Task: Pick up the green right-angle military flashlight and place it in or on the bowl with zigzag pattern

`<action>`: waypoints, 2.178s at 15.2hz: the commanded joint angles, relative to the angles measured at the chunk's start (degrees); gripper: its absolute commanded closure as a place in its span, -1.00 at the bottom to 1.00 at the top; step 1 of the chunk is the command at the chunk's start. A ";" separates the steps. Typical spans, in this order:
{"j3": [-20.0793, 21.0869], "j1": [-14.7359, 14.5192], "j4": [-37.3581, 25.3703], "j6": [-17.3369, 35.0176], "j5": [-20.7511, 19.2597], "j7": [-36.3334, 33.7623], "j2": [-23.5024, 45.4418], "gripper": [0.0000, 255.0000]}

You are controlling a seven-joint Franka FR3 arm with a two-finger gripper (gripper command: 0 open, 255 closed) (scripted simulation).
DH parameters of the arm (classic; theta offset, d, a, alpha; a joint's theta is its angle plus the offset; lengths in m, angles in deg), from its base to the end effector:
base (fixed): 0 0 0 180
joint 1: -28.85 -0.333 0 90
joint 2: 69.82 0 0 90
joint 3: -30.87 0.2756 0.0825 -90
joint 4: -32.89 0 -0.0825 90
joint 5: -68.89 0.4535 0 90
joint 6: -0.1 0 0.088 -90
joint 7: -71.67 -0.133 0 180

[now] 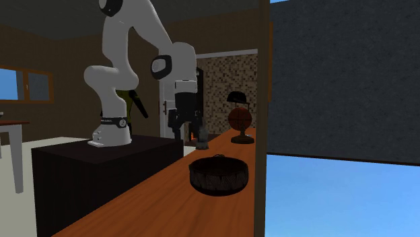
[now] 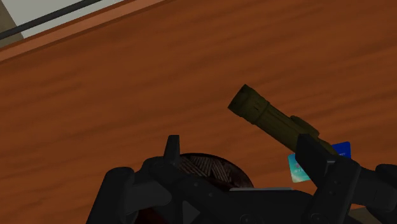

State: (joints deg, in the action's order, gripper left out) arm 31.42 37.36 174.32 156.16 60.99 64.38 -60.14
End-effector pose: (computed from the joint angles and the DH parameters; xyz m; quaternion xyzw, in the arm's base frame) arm 0.5135 -0.0678 0.1086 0.9961 -0.0712 0.0430 0.0301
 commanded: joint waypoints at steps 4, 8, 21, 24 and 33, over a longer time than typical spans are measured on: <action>-0.08 -0.10 -0.24 0.90 -0.26 -0.31 1.11 -1.00; -0.07 -0.10 -0.23 0.89 -0.26 -0.31 1.10 -1.00; 4.33 3.26 -0.21 6.85 7.74 8.61 4.54 -1.00; 16.04 12.85 -1.38 14.11 19.51 22.95 10.53 -1.00; 22.15 17.45 -5.76 21.67 21.37 28.86 21.88 -1.00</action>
State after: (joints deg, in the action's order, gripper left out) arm 53.93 55.27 169.08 177.44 82.49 93.31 -39.11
